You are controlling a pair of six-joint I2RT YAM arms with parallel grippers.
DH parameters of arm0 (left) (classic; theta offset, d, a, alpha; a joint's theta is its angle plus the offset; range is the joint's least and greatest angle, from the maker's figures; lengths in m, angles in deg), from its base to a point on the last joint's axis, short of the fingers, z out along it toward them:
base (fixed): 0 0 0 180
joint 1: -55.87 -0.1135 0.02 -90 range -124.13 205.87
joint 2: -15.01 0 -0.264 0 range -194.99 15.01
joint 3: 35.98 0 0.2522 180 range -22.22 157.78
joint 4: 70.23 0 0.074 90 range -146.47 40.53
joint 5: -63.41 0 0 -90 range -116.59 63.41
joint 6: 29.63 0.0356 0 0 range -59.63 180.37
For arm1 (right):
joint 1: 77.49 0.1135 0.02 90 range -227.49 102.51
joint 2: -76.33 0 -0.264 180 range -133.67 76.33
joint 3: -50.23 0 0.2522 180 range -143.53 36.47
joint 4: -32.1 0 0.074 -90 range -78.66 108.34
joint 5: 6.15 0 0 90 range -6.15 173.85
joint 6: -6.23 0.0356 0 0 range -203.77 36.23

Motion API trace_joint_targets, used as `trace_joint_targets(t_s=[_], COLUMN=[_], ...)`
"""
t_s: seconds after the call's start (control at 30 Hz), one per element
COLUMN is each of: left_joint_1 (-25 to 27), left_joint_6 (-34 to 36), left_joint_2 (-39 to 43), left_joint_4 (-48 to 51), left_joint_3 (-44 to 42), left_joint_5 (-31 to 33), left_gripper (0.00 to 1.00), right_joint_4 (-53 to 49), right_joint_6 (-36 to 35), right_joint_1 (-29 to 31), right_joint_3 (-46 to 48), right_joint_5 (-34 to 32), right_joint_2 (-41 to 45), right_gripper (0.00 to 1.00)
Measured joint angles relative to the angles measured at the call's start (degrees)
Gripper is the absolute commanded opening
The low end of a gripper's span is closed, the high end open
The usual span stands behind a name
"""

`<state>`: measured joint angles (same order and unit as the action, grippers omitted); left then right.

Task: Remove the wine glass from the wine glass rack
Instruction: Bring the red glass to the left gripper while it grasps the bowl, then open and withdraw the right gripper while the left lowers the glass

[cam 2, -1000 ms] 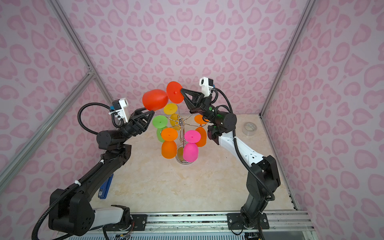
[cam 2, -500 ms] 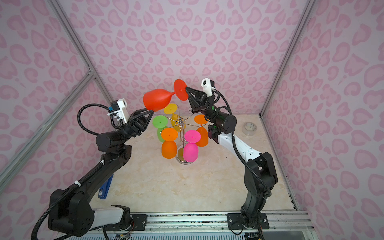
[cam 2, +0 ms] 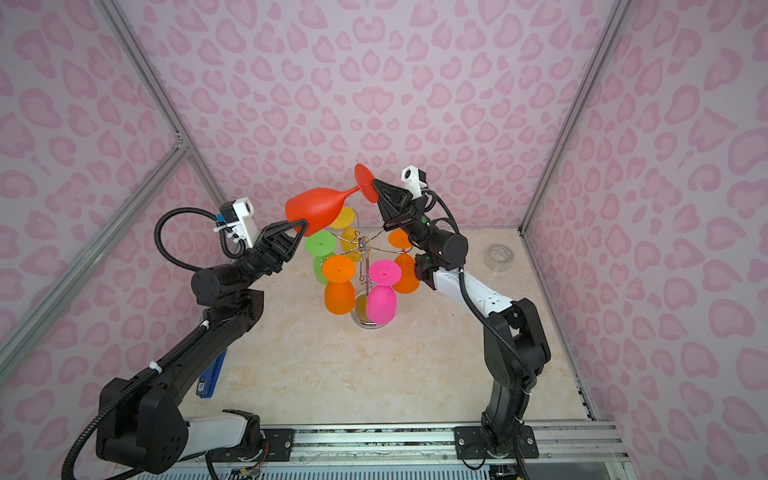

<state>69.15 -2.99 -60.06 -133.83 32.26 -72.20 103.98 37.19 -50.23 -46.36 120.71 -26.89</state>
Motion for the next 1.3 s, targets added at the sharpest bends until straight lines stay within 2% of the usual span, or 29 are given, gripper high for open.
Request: trace_joint_targets(t_s=[0.1,0.17,0.37,0.47,0.63,0.77,0.97,1.07,1.2,1.3], left_joint_1=[0.17,0.31,0.7,0.98,2.45,4.63,8.2,10.67,14.95,18.6], left_joint_6=[-0.81,-1.09,-1.73,-2.08,-0.63,4.17,18.27,28.96,44.54,54.38], left_joint_2=[0.39,0.63,1.66,2.82,5.31,7.69,11.43,13.16,14.12,13.92], left_joint_4=[-1.2,-2.23,-2.08,-1.77,2.32,9.62,30.4,45.7,67.78,82.66], left_joint_3=[0.0,0.0,0.09,0.83,2.82,5.11,8.59,12.07,17.68,20.9], left_joint_5=[-0.83,-1.46,-1.7,-2.1,-4.59,-7.54,-10.95,-10.95,-8.66,-4.7], left_gripper=[0.05,0.02,0.02,0.02,0.02,0.02,0.02,0.02,0.01,0.01], right_joint_4=[-0.81,-1.64,-1.95,-2.75,-6.43,-12.55,-31.34,-46.27,-69.61,-81.64], right_joint_6=[0.13,0.35,-0.13,-0.52,-5.03,-11.06,-26.91,-39.19,-58.23,-68.3], right_joint_1=[-0.22,-0.33,-1.16,-2.51,-6.34,-9.94,-16.76,-19.43,-21.79,-23.71], right_joint_3=[-0.02,-0.24,-2.29,-3.34,-2.71,1.38,7.5,7.87,5.31,4.96], right_joint_5=[0.13,0.52,2.47,3.28,4.48,6.73,9.09,8.92,4.28,0.2], right_joint_2=[-0.09,-0.26,-0.48,0.68,5.42,10.03,19.8,25.18,31.3,34.18], right_gripper=[0.0,0.04,0.3,0.39,0.46,0.48,0.5,0.52,0.54,0.54])
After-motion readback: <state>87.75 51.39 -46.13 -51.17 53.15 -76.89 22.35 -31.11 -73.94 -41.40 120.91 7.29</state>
